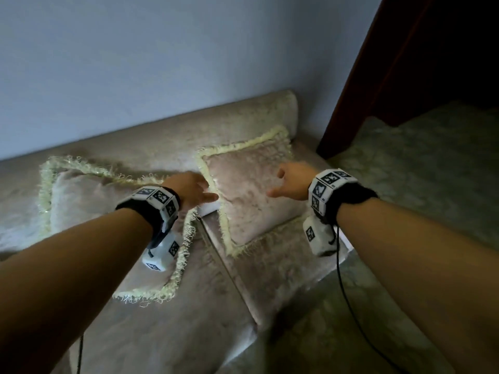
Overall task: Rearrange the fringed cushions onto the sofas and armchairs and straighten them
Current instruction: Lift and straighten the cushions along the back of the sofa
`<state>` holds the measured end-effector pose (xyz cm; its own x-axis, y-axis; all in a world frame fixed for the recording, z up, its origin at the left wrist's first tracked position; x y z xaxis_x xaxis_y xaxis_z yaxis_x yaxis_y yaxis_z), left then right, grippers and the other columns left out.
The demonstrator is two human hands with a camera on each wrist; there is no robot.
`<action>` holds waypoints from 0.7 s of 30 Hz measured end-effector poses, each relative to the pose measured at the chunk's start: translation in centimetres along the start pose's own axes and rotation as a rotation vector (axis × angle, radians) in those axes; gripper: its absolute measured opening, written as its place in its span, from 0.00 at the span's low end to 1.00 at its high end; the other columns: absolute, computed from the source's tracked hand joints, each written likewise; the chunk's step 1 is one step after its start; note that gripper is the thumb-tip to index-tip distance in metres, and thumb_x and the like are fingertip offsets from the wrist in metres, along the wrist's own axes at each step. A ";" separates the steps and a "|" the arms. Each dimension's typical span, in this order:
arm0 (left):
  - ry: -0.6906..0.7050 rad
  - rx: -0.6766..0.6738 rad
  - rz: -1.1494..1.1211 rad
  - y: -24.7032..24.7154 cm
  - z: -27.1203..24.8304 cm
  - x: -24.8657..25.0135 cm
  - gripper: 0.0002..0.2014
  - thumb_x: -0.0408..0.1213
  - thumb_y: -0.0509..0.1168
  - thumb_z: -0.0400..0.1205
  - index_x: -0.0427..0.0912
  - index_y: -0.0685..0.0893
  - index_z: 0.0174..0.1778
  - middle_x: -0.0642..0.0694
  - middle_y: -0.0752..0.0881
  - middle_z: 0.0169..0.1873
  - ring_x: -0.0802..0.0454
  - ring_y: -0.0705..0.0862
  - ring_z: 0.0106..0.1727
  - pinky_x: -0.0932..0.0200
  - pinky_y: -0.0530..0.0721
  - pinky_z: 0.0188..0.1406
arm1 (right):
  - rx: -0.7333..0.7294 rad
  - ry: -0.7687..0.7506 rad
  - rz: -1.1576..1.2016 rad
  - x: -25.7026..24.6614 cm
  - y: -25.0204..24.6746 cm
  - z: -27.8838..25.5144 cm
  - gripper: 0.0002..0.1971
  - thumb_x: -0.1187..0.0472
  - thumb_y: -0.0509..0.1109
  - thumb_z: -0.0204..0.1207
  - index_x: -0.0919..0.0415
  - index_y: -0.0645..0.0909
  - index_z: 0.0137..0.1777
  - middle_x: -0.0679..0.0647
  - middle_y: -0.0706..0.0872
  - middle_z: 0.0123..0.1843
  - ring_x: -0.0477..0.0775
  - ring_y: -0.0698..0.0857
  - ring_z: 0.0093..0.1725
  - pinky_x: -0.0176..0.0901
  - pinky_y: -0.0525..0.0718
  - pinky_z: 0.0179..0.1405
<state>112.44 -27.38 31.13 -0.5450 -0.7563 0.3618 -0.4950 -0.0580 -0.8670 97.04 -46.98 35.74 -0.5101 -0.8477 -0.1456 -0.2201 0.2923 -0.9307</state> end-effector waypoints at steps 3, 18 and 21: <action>0.028 -0.002 0.030 1.9 -0.4 7.1 0.28 0.64 0.71 0.77 0.52 0.85 0.67 0.53 0.90 0.63 0.47 0.86 0.65 0.48 0.81 0.70 | 0.020 0.040 -0.019 6.8 -1.5 -3.6 0.30 0.34 0.74 0.74 0.65 0.85 0.54 0.59 0.86 0.51 0.63 0.85 0.53 0.54 0.85 0.53; 0.260 -0.045 0.208 2.6 2.3 25.7 0.34 0.72 0.65 0.76 0.54 0.81 0.71 0.53 0.88 0.66 0.47 0.83 0.69 0.47 0.77 0.73 | 0.123 0.206 0.126 23.8 -6.0 -9.3 0.39 0.33 0.75 0.72 0.70 0.85 0.66 0.67 0.90 0.59 0.65 0.88 0.55 0.59 0.88 0.56; 0.274 -0.072 0.219 2.6 5.5 26.4 0.35 0.73 0.65 0.75 0.55 0.81 0.72 0.54 0.88 0.66 0.48 0.83 0.70 0.49 0.76 0.71 | 0.095 0.207 0.109 24.5 -6.6 -7.0 0.38 0.33 0.75 0.72 0.67 0.84 0.66 0.65 0.89 0.60 0.64 0.87 0.57 0.60 0.87 0.59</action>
<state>100.44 -51.08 36.54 -0.7998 -0.5427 0.2565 -0.3870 0.1395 -0.9115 80.18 -66.63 40.70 -0.6882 -0.7019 -0.1838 -0.0803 0.3255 -0.9421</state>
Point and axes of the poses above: each hand's wrist, its own z-axis towards the middle knuckle, its own y-axis out of the palm, x = y × z, the point moved 5 cm from there along z, towards the middle knuckle
